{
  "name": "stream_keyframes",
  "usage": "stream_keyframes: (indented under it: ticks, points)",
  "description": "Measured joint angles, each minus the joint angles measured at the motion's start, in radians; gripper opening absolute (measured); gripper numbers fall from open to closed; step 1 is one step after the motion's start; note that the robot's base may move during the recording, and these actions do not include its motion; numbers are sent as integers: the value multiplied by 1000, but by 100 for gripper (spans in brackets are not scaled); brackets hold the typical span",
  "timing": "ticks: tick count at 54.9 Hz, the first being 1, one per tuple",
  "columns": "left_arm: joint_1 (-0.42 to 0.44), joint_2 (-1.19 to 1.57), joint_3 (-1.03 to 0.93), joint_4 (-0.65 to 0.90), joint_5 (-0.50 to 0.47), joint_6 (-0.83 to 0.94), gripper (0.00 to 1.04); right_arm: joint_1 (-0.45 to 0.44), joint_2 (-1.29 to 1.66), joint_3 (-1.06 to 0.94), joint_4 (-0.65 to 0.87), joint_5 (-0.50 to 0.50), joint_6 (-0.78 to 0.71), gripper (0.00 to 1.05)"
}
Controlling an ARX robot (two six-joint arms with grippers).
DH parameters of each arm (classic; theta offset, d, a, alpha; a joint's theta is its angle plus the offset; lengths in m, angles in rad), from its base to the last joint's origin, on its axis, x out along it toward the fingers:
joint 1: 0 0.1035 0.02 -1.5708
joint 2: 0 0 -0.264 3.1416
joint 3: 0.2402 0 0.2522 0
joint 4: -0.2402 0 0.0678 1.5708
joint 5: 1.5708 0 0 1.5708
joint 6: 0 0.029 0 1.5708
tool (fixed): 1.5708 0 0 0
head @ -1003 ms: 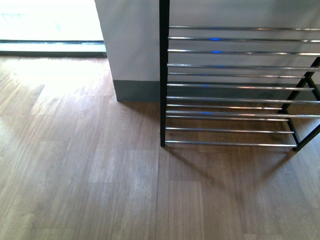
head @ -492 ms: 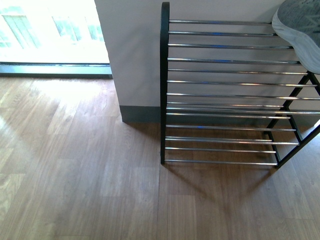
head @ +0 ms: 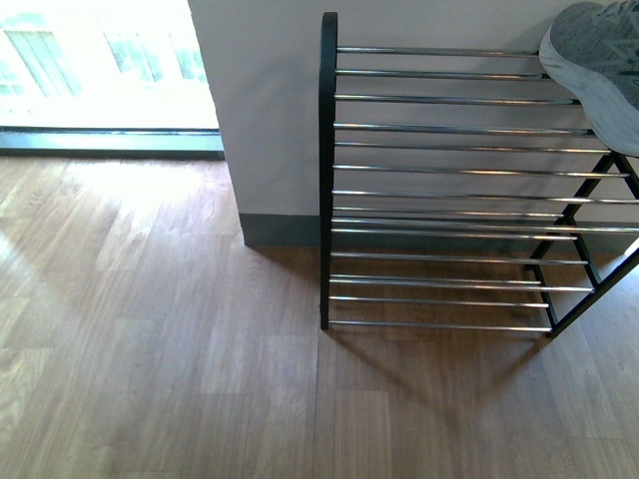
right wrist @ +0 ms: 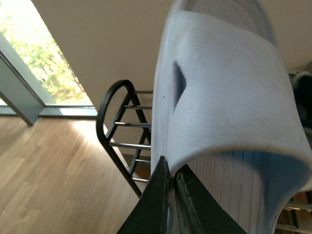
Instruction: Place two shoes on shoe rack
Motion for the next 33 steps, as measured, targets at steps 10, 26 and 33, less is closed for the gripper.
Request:
stream_keyframes:
  ticks: [10,26,33]
  points:
    - [0,0,0,0,-1,0,2,162,195,266,-161,119,0,1]
    - [0,0,0,0,-1,0,2,281,594,634,-329,306,-145,1]
    - [0,0,0,0,-1,0,2,274,691,700,-357,365,-219,1]
